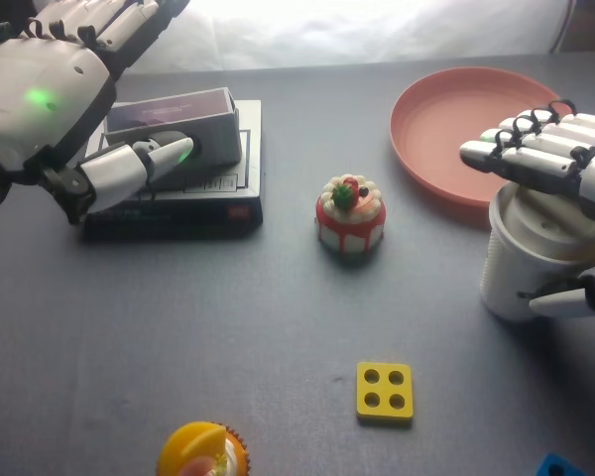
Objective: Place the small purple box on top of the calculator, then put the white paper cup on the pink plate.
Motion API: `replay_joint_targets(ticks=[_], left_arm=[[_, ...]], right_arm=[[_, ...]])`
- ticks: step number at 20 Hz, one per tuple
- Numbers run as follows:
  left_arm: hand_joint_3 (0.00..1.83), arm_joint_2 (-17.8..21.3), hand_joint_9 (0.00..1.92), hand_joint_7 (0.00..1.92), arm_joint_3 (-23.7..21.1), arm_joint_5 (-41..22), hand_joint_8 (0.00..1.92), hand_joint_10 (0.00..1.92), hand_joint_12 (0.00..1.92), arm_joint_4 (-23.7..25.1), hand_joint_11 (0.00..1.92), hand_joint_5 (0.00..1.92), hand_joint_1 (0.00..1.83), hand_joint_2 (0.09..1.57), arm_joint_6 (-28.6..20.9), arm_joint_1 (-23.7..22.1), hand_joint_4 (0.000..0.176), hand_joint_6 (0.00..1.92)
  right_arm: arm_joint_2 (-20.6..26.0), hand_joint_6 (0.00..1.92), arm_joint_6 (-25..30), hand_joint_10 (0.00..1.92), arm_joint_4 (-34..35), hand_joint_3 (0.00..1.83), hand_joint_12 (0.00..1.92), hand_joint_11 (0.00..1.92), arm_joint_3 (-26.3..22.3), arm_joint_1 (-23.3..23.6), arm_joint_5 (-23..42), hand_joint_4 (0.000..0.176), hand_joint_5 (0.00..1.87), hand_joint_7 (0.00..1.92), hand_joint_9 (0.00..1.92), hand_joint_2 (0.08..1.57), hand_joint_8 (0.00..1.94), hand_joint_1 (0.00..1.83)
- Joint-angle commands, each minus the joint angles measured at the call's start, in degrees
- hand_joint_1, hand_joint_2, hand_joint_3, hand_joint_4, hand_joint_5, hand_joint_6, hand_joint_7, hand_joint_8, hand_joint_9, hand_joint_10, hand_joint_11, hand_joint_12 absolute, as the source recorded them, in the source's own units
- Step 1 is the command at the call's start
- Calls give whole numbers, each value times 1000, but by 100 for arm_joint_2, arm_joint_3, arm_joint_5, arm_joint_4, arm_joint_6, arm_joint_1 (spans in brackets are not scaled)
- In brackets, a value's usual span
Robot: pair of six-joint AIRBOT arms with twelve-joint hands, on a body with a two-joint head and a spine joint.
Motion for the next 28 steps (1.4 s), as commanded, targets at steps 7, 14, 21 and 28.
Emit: replay_joint_targets(ticks=[7,14,21,28], left_arm=[[0,38,0,0,-29,-736,0,0,0,104,0,46,761,1204,9,-43,71,9],[0,57,0,0,-49,-770,0,0,0,99,0,45,783,1207,3,-7,77,6],[4,53,0,0,-77,-802,0,0,0,103,0,42,788,1221,-3,46,56,2],[8,55,0,0,-123,-955,0,0,0,86,0,52,760,1237,-66,269,57,4]], right_arm=[[-4,828,36,1571,70,5,1917,333,33,107,623,0,228,454,396,1073,656,1135],[71,1199,181,1875,74,0,1921,626,88,294,1069,0,185,274,426,1056,1392,1166],[-194,949,104,1608,643,15,1921,230,648,881,1125,0,132,144,220,1134,1022,1224],[-1104,970,-253,1259,1318,0,1749,67,1837,1763,-142,0,190,187,144,1195,929,1238]])
